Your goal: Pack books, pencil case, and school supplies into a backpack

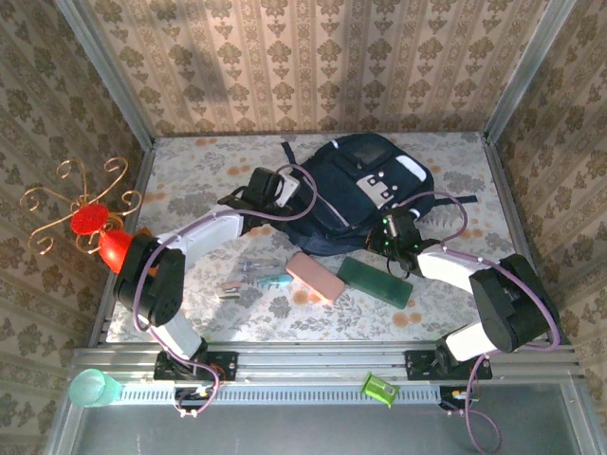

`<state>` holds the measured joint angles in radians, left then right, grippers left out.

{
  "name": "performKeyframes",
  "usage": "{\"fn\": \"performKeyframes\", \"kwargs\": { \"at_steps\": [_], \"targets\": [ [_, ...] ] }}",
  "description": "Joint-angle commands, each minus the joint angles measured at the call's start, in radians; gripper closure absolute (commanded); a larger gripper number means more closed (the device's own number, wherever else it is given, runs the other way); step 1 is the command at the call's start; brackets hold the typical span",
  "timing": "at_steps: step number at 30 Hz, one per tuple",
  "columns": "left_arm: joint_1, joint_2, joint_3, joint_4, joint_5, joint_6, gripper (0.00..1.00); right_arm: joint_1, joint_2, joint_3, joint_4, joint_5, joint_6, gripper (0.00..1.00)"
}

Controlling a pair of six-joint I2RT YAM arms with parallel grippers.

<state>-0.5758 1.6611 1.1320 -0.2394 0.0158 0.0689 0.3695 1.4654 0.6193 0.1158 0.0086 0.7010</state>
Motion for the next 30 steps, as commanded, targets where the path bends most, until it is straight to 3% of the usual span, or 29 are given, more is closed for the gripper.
{"fn": "performKeyframes", "kwargs": {
  "at_steps": [1, 2, 5, 7, 11, 15, 20, 25, 30],
  "targets": [
    [-0.007, -0.045, -0.025, 0.051, 0.194, 0.008, 1.00, -0.009, -0.024, -0.004, 0.068, -0.011, -0.052, 1.00],
    [-0.016, -0.058, -0.036, 0.072, 0.262, -0.005, 0.99, -0.008, -0.022, -0.006, 0.081, -0.028, -0.050, 1.00],
    [-0.074, -0.059, -0.031, 0.064, 0.353, -0.004, 0.69, -0.009, -0.016, -0.005, 0.103, -0.051, -0.043, 1.00],
    [-0.118, -0.029, 0.010, -0.005, 0.322, 0.004, 0.58, -0.008, -0.013, -0.007, 0.105, -0.052, -0.041, 1.00],
    [-0.175, 0.034, 0.078, -0.088, 0.242, -0.105, 0.49, -0.008, -0.011, -0.006, 0.109, -0.053, -0.037, 1.00],
    [-0.207, 0.056, 0.081, -0.082, 0.190, -0.218, 0.48, -0.008, -0.010, -0.008, 0.116, -0.057, -0.032, 1.00],
    [-0.223, 0.077, 0.109, -0.129, 0.100, -0.266, 0.49, -0.009, -0.007, -0.013, 0.126, -0.061, -0.028, 1.00],
    [-0.225, 0.109, 0.127, -0.133, 0.123, -0.287, 0.51, -0.009, 0.000, -0.021, 0.143, -0.069, -0.016, 1.00],
    [-0.225, 0.141, 0.161, -0.140, 0.133, -0.290, 0.61, -0.009, 0.004, -0.027, 0.154, -0.073, -0.011, 1.00]
  ]
}}
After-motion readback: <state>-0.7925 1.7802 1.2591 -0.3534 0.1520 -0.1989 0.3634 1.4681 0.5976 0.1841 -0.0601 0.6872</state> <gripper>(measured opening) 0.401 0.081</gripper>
